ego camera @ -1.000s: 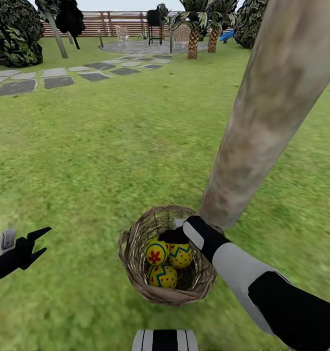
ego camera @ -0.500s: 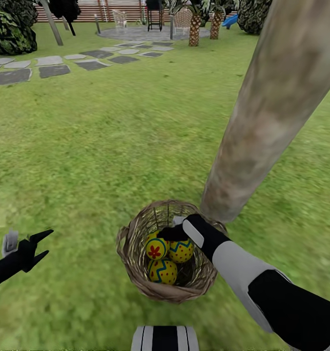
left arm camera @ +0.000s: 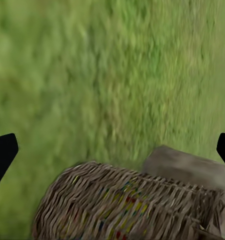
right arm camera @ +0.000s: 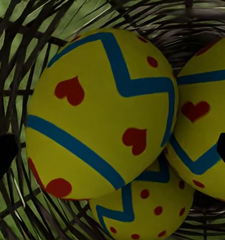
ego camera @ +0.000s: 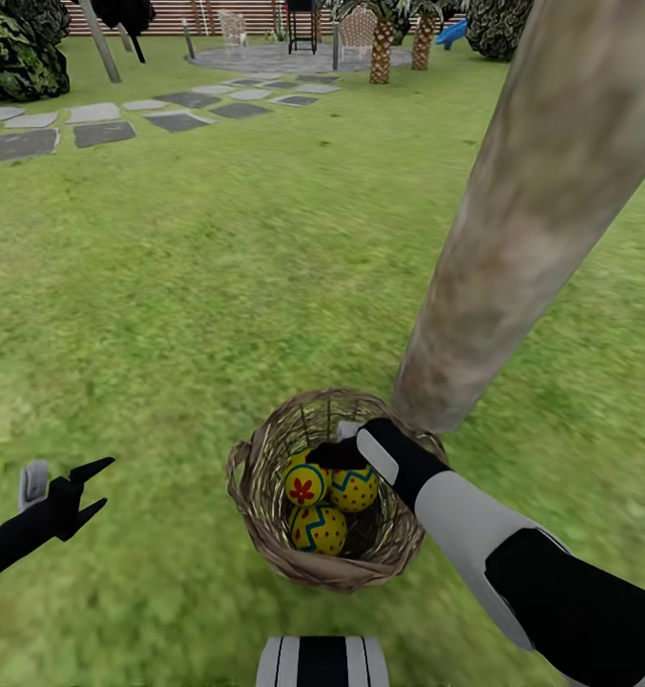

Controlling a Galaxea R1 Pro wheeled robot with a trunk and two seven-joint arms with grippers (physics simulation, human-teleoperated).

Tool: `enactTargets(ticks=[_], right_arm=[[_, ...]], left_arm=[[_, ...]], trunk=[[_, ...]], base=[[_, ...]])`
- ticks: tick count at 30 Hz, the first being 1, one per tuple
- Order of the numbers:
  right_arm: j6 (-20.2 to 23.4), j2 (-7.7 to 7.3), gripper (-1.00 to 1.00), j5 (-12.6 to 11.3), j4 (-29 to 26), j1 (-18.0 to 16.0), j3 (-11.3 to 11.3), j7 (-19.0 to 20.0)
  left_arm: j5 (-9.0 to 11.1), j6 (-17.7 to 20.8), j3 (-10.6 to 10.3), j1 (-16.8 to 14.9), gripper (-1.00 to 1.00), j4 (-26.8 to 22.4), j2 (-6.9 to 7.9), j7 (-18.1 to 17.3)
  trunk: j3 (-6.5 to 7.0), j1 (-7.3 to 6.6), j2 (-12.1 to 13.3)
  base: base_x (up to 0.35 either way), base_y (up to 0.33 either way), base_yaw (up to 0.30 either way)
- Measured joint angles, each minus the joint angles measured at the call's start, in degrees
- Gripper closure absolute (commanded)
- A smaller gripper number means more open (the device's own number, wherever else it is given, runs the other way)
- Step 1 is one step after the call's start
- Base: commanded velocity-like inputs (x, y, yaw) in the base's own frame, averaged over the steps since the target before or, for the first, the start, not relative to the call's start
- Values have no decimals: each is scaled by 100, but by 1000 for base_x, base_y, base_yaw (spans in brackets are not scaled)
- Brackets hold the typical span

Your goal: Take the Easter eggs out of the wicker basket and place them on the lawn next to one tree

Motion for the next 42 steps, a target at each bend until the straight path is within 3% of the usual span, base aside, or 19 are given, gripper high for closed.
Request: enactTargets(ticks=[12, 19, 30, 34, 42], right_arm=[[-2, 0, -100, -28, -2, 0, 13, 205], [-12, 0, -100, -28, -2, 0, 13, 219], [-159, 0, -100, -32, -11, 0, 20, 233], [-159, 0, -100, -41, -7, 0, 30, 725], [-158, -13, -100, -1, 8, -1, 21, 808]], left_arm=[[-3, 0, -7, 0, -100, 15, -8, -1], [-7, 0, -11, 0, -100, 15, -9, -1], [-4, 0, -11, 0, -100, 15, -15, -1], [-5, 0, -12, 0, -100, 15, -19, 0], [-29, -6, -51, 1, -100, 15, -53, -1]], trunk=[[-112, 13, -7], [-244, 28, -15], [-311, 36, -19], [-355, 41, -22], [-400, 46, -25]], base=[[0, 0, 0], [0, 0, 0], [0, 0, 0], [0, 0, 0], [0, 0, 0]])
